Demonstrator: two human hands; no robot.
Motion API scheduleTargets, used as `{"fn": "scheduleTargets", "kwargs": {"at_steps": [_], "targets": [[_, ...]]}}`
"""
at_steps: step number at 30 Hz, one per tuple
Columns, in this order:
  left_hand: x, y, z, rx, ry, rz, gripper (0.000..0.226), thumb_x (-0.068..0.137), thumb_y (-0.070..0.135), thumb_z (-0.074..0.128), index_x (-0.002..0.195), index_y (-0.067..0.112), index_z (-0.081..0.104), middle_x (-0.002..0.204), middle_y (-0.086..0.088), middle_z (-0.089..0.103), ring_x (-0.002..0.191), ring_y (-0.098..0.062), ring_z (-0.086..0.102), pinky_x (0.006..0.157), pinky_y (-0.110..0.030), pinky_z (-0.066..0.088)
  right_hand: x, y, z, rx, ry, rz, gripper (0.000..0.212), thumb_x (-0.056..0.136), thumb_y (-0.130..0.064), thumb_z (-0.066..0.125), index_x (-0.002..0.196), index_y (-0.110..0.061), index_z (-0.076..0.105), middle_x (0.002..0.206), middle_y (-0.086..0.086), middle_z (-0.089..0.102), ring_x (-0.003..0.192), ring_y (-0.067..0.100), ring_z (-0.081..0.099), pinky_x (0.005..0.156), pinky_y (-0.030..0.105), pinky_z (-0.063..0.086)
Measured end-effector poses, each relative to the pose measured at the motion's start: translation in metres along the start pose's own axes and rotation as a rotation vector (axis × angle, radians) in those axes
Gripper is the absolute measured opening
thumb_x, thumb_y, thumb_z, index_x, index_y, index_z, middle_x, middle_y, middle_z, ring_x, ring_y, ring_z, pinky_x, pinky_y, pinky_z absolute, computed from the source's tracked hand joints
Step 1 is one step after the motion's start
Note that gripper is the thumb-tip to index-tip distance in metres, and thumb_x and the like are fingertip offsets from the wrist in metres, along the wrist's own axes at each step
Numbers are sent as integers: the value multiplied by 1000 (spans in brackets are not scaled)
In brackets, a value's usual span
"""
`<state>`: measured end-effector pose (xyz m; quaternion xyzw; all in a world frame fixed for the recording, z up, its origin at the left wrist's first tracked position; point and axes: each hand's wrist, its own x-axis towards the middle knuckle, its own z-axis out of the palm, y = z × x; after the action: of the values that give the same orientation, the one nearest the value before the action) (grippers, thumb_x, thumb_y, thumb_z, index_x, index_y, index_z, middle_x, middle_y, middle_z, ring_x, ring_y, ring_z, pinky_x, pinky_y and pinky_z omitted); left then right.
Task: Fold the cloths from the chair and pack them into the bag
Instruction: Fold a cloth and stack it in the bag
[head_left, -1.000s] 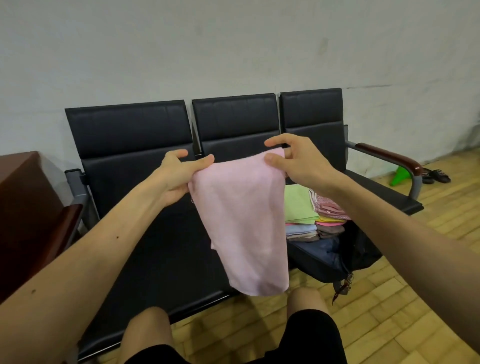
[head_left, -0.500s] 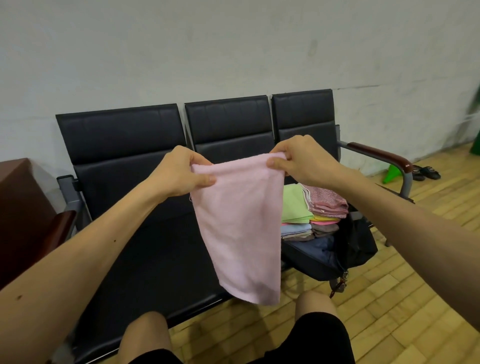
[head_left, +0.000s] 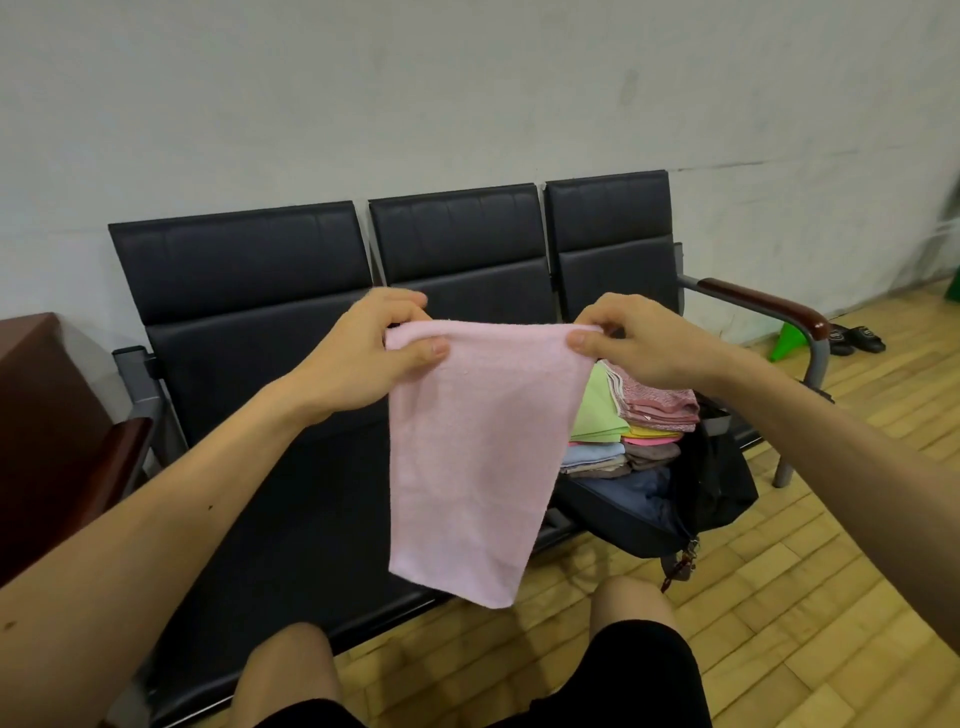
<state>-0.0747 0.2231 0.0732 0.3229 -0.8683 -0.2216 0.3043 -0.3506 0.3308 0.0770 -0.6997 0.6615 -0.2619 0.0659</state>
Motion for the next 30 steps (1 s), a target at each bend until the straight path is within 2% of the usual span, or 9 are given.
{"fn": "scheduleTargets", "kwargs": {"at_steps": [4,8,11,13,16,20,23,27,30], "targets": [[4,18,5,-377,92,-14,18,98,32,59,95,18,69,83,11,69,75,-3,65,62,-18,51,-26,1,26,816,28,-2,20,97,-33,59,112,-21,60,103,-12,72,99,5,67,84,23,51],[15,22,12,-439,167,-97,21,97,31,62,95,12,71,87,2,70,78,-10,65,67,-25,53,-59,-15,107,1056,-272,229,44,75,-22,80,117,-22,66,116,-3,73,108,18,69,90,32,55],[15,6,15,-438,153,-257,15,95,30,64,99,19,73,94,2,73,83,-9,68,65,-24,53,-64,-18,131,1331,-216,346,26,74,-13,75,98,-20,79,110,7,75,103,24,71,87,38,56],[14,-11,20,-557,120,-460,19,93,30,66,109,20,71,106,-1,72,93,-15,69,70,-29,53,-65,-22,133,1480,-189,380,29,75,-9,77,103,-16,76,110,10,74,100,26,72,82,38,57],[0,-28,36,-924,29,-761,37,90,39,67,120,17,67,116,-12,72,105,-29,69,88,-44,53,-64,-30,132,1597,-165,466,53,68,-12,84,117,-12,67,106,10,75,94,24,74,74,35,59],[-35,-40,83,-1408,25,-778,74,89,69,47,129,10,65,129,-17,65,119,-36,63,110,-52,39,-54,-33,131,1738,-113,554,87,45,-18,98,124,-4,65,114,17,72,100,29,72,74,38,59],[-57,-42,120,-1648,-118,-787,97,77,88,34,129,12,67,137,-16,61,127,-38,57,116,-53,32,-47,-27,131,1801,-49,564,101,30,-20,101,123,-2,64,112,18,72,98,31,72,74,39,59],[-76,-39,149,-1750,-238,-790,101,66,91,40,130,17,66,137,-15,60,126,-40,56,114,-55,33,-46,-21,126,1867,-30,537,97,22,-11,99,114,-3,67,97,17,74,83,29,75,63,37,59],[-77,-45,151,-1689,-259,-701,90,59,73,76,129,16,67,135,-16,62,120,-38,61,109,-53,38,-49,-16,126,1837,-63,494,72,20,-9,97,89,-4,78,86,15,75,76,25,75,60,34,59]]}}
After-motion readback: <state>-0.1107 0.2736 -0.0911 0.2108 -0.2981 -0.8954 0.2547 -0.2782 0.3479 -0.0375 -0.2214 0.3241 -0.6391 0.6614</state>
